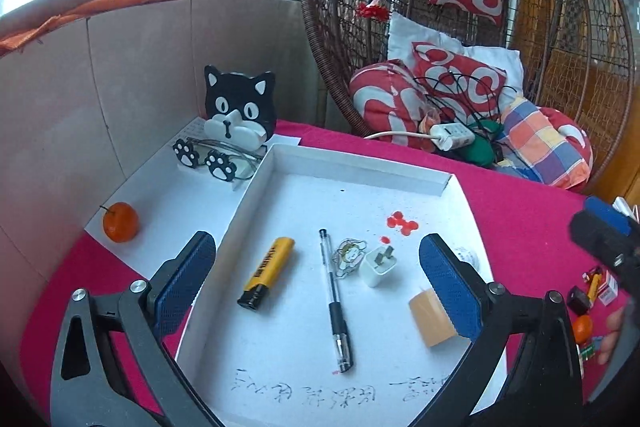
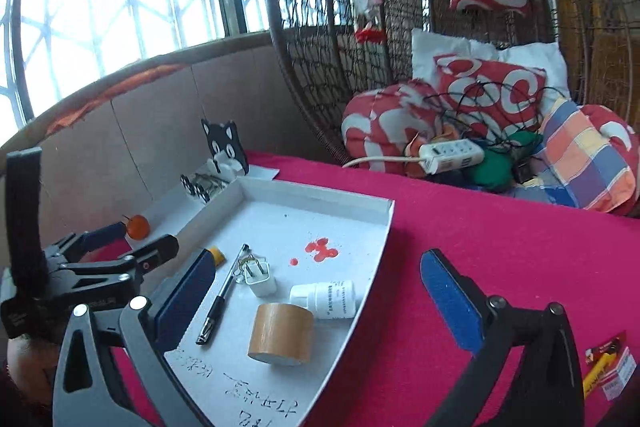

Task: Organize rigid objects
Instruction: 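Move both tools back over the pile of items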

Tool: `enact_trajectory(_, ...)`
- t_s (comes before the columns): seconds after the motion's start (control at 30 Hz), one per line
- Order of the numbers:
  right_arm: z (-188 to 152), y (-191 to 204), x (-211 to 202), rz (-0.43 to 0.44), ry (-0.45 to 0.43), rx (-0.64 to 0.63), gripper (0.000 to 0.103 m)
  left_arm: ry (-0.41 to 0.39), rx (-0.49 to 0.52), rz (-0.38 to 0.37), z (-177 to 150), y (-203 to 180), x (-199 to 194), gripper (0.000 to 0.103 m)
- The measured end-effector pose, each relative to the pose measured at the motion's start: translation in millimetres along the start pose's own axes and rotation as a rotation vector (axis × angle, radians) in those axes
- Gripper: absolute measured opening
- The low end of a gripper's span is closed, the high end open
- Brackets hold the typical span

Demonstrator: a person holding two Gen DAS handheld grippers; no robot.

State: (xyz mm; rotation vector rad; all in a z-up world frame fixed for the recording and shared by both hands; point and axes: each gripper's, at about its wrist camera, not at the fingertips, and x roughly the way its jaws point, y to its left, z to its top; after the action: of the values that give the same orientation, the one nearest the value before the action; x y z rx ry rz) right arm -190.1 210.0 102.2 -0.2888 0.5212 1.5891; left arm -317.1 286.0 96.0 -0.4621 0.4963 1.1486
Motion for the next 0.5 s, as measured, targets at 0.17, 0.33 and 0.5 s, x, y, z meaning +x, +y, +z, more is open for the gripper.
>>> enact_trajectory(0.17, 12, -18, -44, -0.021, -0.11, 0.047, 0.103, -0.02, 0.032, -0.021, 3, -17, -9, 0.103)
enact_trajectory(0.33, 20, -33, -101, -0.066, -0.302, 0.064, 0.103, -0.046, 0.071, -0.043, 4, -34, -20, 0.103)
enact_trajectory(0.5, 24, -56, -151, -0.058, -0.462, 0.115, 0.103, -0.079, 0.105, -0.099, 7, -53, -34, 0.103)
